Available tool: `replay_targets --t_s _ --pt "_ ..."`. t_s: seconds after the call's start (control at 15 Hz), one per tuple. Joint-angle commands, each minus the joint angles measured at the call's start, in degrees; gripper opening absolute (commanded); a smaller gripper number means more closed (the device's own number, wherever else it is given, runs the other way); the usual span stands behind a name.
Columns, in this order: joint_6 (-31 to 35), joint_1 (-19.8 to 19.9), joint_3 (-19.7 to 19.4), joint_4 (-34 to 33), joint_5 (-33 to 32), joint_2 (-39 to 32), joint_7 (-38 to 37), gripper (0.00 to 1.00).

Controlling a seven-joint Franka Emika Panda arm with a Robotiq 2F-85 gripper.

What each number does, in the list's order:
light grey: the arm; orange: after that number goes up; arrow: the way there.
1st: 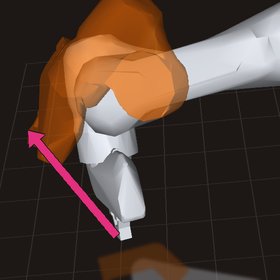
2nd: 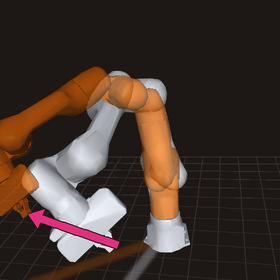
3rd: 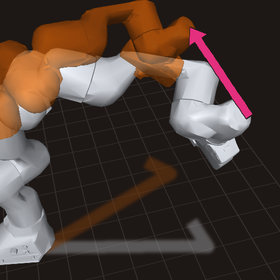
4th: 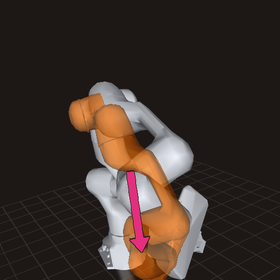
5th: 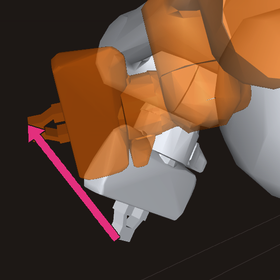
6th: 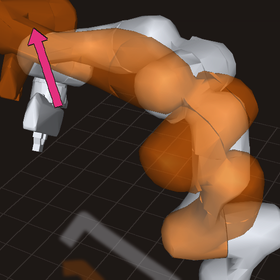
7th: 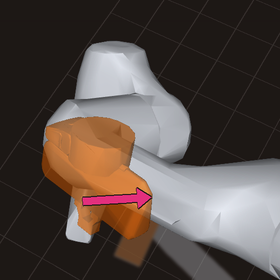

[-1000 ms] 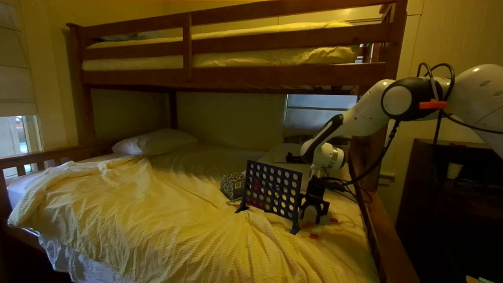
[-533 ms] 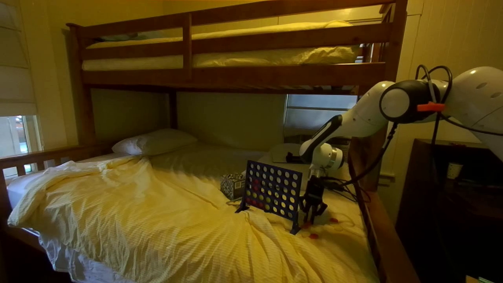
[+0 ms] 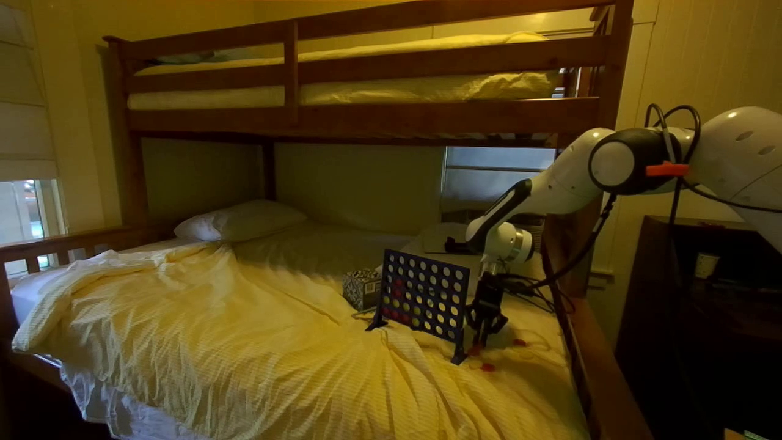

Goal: Move the blue object slightly to the left and then pick up the orange object and put it in the blue object

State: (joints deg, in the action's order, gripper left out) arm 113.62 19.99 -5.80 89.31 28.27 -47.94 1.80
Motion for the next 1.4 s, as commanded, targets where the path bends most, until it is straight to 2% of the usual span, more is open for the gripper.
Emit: replay_targets --t_s 0.0,0.4,0.73,1.33 --pt "-1.6 1.0 0.4 -2.3 -1.2 -0.7 -1.0 0.0" --pt "-0.6 1.1 0.4 -2.5 -1.2 -0.1 -0.2 0.02" --pt "0.6 0.2 -0.4 1.0 -4.1 4.6 2.7 0.02" --pt "1.8 -4.4 -2.1 9.5 -22.5 19.5 10.0 0.02"
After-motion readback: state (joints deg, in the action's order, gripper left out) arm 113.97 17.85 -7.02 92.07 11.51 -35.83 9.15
